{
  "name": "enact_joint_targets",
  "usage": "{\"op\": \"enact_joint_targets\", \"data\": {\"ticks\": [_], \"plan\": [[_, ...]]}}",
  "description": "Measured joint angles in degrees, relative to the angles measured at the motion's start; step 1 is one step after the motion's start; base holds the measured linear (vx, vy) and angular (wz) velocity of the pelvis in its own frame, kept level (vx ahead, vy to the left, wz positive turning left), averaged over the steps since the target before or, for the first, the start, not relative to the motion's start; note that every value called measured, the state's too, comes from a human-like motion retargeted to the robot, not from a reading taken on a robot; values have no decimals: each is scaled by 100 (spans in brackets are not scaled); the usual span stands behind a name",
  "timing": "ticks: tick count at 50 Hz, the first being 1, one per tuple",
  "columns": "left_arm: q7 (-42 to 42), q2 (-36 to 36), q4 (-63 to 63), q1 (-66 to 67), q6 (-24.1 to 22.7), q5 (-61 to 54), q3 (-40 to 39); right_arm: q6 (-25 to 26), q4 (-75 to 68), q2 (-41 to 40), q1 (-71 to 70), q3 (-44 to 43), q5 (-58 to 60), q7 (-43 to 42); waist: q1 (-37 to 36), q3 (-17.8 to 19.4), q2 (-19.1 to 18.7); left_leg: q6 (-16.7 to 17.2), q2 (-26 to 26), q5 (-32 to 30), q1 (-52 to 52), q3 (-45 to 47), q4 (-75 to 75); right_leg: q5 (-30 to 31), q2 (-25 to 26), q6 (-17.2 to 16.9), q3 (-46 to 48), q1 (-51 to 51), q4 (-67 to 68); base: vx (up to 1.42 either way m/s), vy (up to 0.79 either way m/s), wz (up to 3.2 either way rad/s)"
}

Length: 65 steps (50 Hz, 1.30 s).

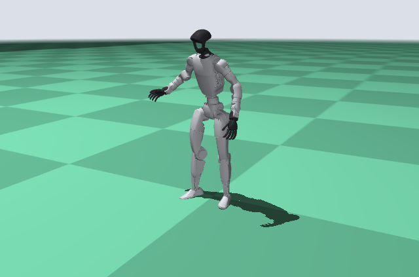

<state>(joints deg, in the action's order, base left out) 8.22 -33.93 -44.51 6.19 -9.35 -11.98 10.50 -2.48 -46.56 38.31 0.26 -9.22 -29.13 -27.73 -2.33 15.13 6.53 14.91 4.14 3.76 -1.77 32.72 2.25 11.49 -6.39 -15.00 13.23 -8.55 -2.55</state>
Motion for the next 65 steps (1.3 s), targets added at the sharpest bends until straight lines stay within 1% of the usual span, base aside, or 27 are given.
{"op": "enact_joint_targets", "data": {"ticks": [3,5,7,10,12,14,17,20,24,26,28,30,33,35,38,40,43,45,47,50,52,55,58,60,61,63,65], "plan": [[-9,-120,19,92,39,119,-161,473,-705,95,-226,-592,395,-750,-135,11,60,4,-95,-61,21,-128,153,-20,-89,0,98,-35,63,-4,15,44],[61,-130,19,150,30,149,-248,605,-782,178,-256,-627,814,-912,-246,50,93,5,-142,-104,8,-160,248,-13,-123,0,124,-49,81,-5,11,16],[42,-112,-29,222,-8,148,-303,543,-622,257,-292,-393,1188,-845,-351,84,132,7,-170,-115,12,-152,274,11,-137,0,117,-63,77,-6,9,-1],[200,-31,-145,338,-90,141,-327,273,46,460,-241,480,1943,-465,-467,148,180,7,-178,-120,-10,-108,275,49,-130,0,90,-52,52,-7,4,-13],[141,-52,-217,465,-145,426,-310,-88,602,583,-273,777,2386,-119,-514,159,212,8,-183,-129,1,-81,275,65,-116,0,77,-72,49,-8,2,-11],[-57,-9,-311,520,-163,449,-300,-468,1307,742,-280,1110,2389,505,-542,149,237,8,-181,-137,26,-76,274,71,-114,0,79,-95,45,-3,1,-2],[-279,19,-402,581,-202,585,-295,-916,2063,853,-295,1243,2376,1060,-551,121,245,7,-176,-141,66,-130,273,40,-134,0,135,-112,67,-1,1,8],[-315,38,-397,580,-214,599,-306,-1032,2267,760,-212,1080,2210,993,-568,84,229,7,-185,-131,118,-256,274,-32,-193,0,248,-116,119,0,6,38],[-101,37,-271,517,-195,321,-311,-671,1526,571,-124,642,1822,186,-600,31,200,9,-232,-104,205,-498,275,-165,-316,0,424,-105,208,2,9,56],[5,14,-200,489,-159,199,-327,-298,985,540,-172,362,1663,-278,-602,12,198,9,-274,-92,250,-627,275,-240,-381,0,481,-99,253,2,10,62],[145,-49,-143,485,-132,245,-353,159,381,544,-296,46,1884,-751,-606,15,211,9,-315,-79,264,-743,275,-330,-433,0,495,-76,302,3,8,53],[224,-61,-128,472,-111,194,-373,415,83,556,-394,-68,2119,-879,-624,33,232,9,-324,-68,242,-794,275,-394,-449,0,474,-49,330,2,2,17],[249,-62,-149,498,-71,176,-497,387,417,643,-268,31,2119,-827,-612,73,281,9,-343,-52,207,-870,275,-566,-441,0,348,-10,385,3,2,19],[231,-34,-171,550,-64,99,-567,148,1070,717,-68,306,2152,-425,-611,100,307,9,-314,-33,139,-878,275,-712,-406,0,240,39,423,7,-2,5],[94,-15,-243,634,-84,-12,-566,-473,2166,822,88,746,1833,698,-650,121,352,8,-216,-2,4,-815,275,-904,-325,0,149,129,456,7,-8,-22],[-51,-27,-292,682,-75,17,-541,-832,2803,823,87,897,1324,1564,-678,121,379,6,-144,15,-72,-772,275,-1023,-275,0,139,181,477,6,-11,-23],[-253,-52,-332,689,-23,58,-490,-990,3359,719,17,947,375,2547,-732,94,412,-6,-49,42,-114,-745,242,-1133,-225,0,207,234,496,5,-11,-10],[-289,-64,-331,655,-2,48,-458,-995,3407,638,-13,908,-27,2733,-766,65,432,-30,-11,54,-91,-764,206,-1135,-216,0,289,245,498,3,-10,8],[-241,-73,-303,603,-11,-2,-437,-986,3165,610,-10,816,-52,2440,-800,35,447,-38,10,41,-68,-810,211,-1071,-215,0,389,251,493,3,-10,21],[-106,-82,-245,525,-40,-113,-437,-807,2468,695,-23,646,505,1466,-844,1,463,-17,16,-9,-55,-902,271,-902,-231,0,540,263,483,3,-9,31],[-10,-78,-221,492,-31,-180,-470,-406,1859,810,-119,551,1123,673,-860,-9,475,3,0,-21,-38,-967,275,-781,-268,0,626,274,484,3,-7,35],[129,-56,-223,495,13,-217,-560,357,932,935,-421,410,1875,-333,-852,-19,498,6,-55,-35,-6,-1047,275,-651,-347,0,715,273,501,3,-5,28],[260,-23,-288,594,8,-136,-659,647,378,956,-786,323,2334,-850,-825,-14,510,7,-60,-34,-29,-1052,275,-634,-369,0,722,278,539,4,-8,3],[278,24,-351,686,1,-124,-703,556,458,951,-922,434,2504,-790,-812,-5,503,6,-18,-24,-80,-1014,275,-658,-336,0,689,292,560,6,-14,-21],[240,55,-386,733,5,-140,-709,415,684,951,-944,559,2501,-555,-810,-4,493,2,21,-17,-112,-980,275,-673,-299,0,661,300,564,7,-17,-32],[99,115,-459,824,9,-136,-696,35,1226,957,-980,816,2403,133,-795,-5,471,-47,80,-2,-152,-919,268,-684,-232,0,602,303,560,6,-16,-34],[-260,180,-527,923,-38,-67,-654,-516,1740,946,-1042,1056,2370,983,-748,42,434,-184,105,124,-195,-923,123,-702,-229,0,543,392,557,7,-12,-23]]}}
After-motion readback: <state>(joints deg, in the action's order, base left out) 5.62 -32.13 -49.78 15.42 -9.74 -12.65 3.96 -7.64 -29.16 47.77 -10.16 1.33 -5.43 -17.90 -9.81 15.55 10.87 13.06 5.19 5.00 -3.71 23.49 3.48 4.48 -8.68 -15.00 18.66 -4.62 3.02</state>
